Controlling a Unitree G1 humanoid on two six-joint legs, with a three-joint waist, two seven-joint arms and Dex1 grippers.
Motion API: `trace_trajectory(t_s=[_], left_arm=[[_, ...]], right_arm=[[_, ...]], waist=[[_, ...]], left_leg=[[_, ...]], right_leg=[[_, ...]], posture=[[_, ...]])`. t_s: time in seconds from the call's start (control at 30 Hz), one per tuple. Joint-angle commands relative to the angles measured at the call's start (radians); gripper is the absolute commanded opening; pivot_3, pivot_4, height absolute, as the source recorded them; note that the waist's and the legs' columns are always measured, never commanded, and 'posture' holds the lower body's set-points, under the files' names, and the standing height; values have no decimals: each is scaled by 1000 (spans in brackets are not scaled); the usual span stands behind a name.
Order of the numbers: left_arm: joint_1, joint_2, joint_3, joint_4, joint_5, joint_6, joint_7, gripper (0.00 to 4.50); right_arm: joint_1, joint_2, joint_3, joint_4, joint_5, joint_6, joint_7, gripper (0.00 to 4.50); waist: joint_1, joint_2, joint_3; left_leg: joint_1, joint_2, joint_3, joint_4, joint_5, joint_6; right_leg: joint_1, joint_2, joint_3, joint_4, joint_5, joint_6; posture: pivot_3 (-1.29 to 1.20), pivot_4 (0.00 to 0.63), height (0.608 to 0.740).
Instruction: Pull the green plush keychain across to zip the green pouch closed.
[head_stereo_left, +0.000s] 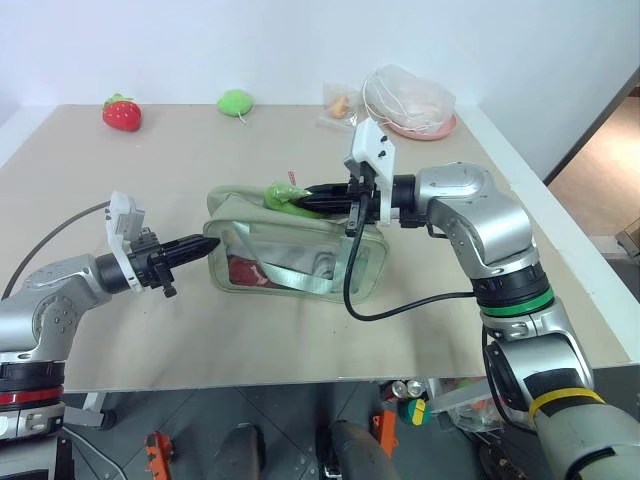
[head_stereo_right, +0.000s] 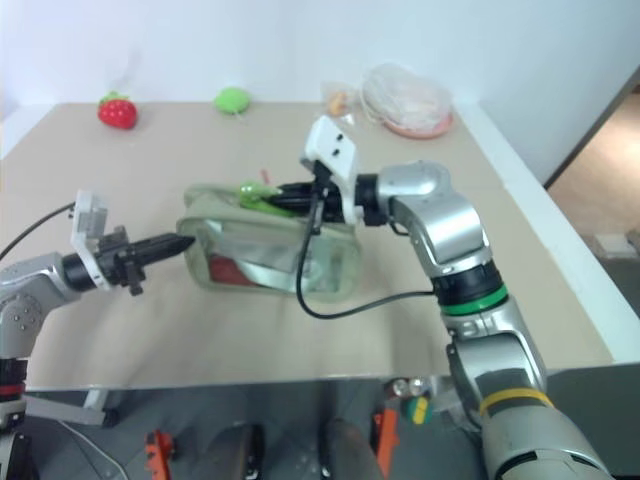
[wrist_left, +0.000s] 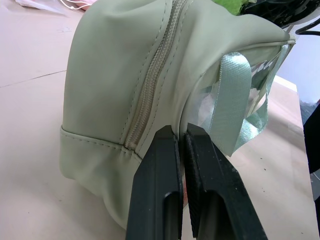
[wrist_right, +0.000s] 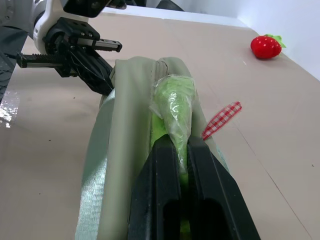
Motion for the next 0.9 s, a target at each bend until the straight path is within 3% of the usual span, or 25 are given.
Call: trace_trajectory(t_s=[0.03, 0.27, 0.37, 0.47, 0.57, 0.7, 0.87, 0.9], left_arm=[[-20, -6, 5, -12, -7, -19, -9, 0], [-7, -11, 9, -19, -8, -14, -9, 0], [4, -8, 15, -28, -13, -8, -7, 0], [13, -3, 20, -35, -19, -3, -5, 0], [21, 5, 27, -40, -34, 17, 3, 0], [10, 1, 61, -33, -78, 100, 79, 0], [11, 5, 60, -42, -70, 101, 96, 0], [8, 2, 64, -40, -76, 107, 104, 0]], right_arm=[[-26, -74, -118, 7, 10, 4, -29, 53], [56, -334, -240, 82, -42, -51, -20, 53], [172, -445, -224, 153, -150, -148, -56, 53], [249, -475, -193, 232, -237, -204, -124, 53], [328, -453, -159, 238, -270, -215, -154, 53], [504, -226, -71, 43, -182, -77, -204, 53], [484, -131, -141, -4, -130, 6, -241, 53], [483, -133, -151, -12, -117, 10, -234, 355]], waist=[[2, 0, 0], [5, 0, 0], [4, 0, 0], [-1, 0, 0], [-6, 1, 1], [-7, -7, -5], [-17, -2, -3], [-17, -2, -3]], left_leg=[[0, 0, 0, 0, 0, 0], [-2, -4, 1, 1, -1, 2], [-1, -4, 1, 1, -2, 3], [-1, -4, 3, 1, -2, 4], [1, -3, 5, 2, -2, 4], [6, 1, 4, 1, -2, 4], [11, 5, 4, 1, -1, 3], [11, 5, 4, 1, -1, 2]], right_leg=[[0, 0, 0, 0, 0, 0], [0, -2, 1, -2, -1, 4], [1, -2, 2, -2, -1, 4], [1, -2, 4, -2, -1, 4], [0, 0, 8, -1, 1, 4], [3, 4, 7, -1, 1, 3], [4, 8, 10, 1, 5, -1], [4, 9, 10, 1, 5, -1]], posture=[[0, 150, 740], [0, 150, 740], [0, 150, 740], [0, 150, 740], [0, 150, 740], [0, 150, 740], [0, 150, 740], [0, 150, 740]])
